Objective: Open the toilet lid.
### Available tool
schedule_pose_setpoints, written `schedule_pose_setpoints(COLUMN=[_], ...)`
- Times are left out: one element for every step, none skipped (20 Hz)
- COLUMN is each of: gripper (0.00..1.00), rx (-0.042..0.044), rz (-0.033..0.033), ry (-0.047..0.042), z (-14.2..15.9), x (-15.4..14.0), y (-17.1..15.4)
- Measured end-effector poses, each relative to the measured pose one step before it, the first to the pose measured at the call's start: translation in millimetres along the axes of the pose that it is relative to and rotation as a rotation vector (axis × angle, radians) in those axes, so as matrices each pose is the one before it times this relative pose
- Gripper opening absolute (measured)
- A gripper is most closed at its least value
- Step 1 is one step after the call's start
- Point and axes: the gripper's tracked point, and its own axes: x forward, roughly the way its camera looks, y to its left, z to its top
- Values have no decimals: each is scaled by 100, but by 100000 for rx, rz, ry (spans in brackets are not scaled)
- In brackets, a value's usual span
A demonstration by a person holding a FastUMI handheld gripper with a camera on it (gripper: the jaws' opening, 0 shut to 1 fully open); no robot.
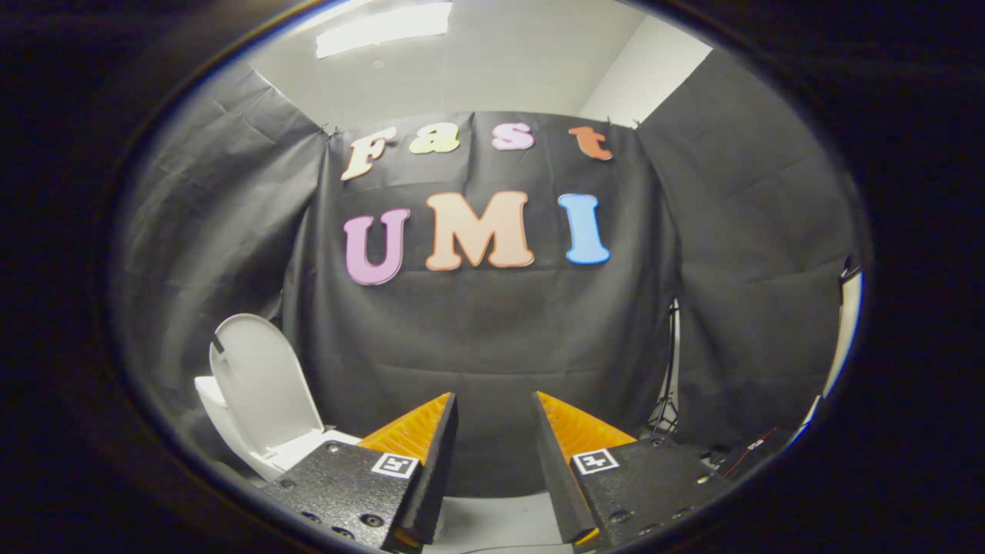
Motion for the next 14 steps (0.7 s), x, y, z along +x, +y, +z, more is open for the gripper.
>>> schedule_pose_setpoints(gripper=[58, 58, 58, 58, 59, 59, 59, 59, 59, 59, 59, 59, 59, 59], rx=[-249, -237, 161, -105, -149, 263, -48, 192, -588, -1256, -1298, -1502, -677, -180], rz=[211, 136, 928, 1073, 188, 429, 2086, 1542, 982, 2094, 2843, 1765, 1027, 2174], ry=[2776, 2233, 1492, 999, 357, -221, -174, 1141, 1559, 1400, 1041, 625, 299, 212], z=[-913, -752, -605, -517, -422, -160, -127, -350, -444, -389, -339, -202, -220, -20], x=[228, 248, 224, 214, 205, 160, 69, 64, 101, -68, -23, -53, -25, -68], y=[-244, -82, 237, 396, 120, 144, 413, 308, -133, 188, 557, 274, -87, 299])
